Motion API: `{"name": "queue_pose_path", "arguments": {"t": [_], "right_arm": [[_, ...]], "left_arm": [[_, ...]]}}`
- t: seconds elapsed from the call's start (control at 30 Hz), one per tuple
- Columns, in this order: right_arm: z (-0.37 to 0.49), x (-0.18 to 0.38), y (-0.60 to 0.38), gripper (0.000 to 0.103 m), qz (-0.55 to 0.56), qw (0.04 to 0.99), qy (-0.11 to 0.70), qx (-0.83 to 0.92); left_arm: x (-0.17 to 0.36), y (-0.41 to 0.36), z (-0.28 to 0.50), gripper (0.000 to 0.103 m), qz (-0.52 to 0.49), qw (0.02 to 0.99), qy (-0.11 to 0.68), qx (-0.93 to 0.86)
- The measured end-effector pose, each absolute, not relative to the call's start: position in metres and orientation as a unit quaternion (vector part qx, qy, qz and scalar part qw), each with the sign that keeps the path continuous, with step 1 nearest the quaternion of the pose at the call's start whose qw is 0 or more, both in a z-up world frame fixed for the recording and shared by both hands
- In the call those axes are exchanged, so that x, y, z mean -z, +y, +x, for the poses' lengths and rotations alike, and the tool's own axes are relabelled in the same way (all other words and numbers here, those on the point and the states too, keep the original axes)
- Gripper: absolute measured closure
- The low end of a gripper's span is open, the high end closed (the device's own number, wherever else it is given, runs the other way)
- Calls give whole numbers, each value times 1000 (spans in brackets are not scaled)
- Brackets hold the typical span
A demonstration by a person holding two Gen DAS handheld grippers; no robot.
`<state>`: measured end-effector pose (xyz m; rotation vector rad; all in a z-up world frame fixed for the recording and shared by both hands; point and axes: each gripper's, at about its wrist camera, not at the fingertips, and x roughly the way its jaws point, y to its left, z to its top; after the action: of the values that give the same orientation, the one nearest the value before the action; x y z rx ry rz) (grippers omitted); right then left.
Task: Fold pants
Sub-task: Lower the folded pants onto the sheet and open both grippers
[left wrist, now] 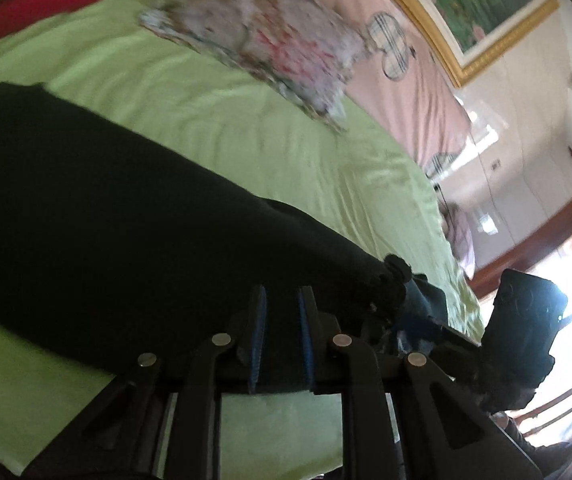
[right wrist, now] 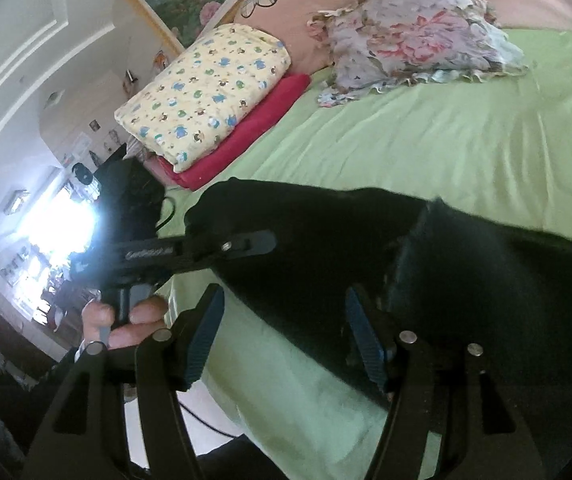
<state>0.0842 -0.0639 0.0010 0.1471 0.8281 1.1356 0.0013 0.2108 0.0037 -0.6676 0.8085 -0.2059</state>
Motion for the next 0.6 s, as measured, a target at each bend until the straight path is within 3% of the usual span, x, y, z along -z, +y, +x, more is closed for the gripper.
{"name": "queue_pose_path", "arguments": {"t": [0.33, 0.47, 0.6], "right_arm": [[96, -22, -20, 38, 48, 747, 367, -552], [97, -25, -2, 38, 36, 740, 370, -560], [100, -24, 13, 38, 31, 734, 379, -563]], "left_arm": [[-6, 268, -47, 83, -369, 861, 350, 22], [-5, 280, -62, 69, -376, 862, 339, 0], [-2, 294, -73, 69, -389, 859, 332, -18]]}}
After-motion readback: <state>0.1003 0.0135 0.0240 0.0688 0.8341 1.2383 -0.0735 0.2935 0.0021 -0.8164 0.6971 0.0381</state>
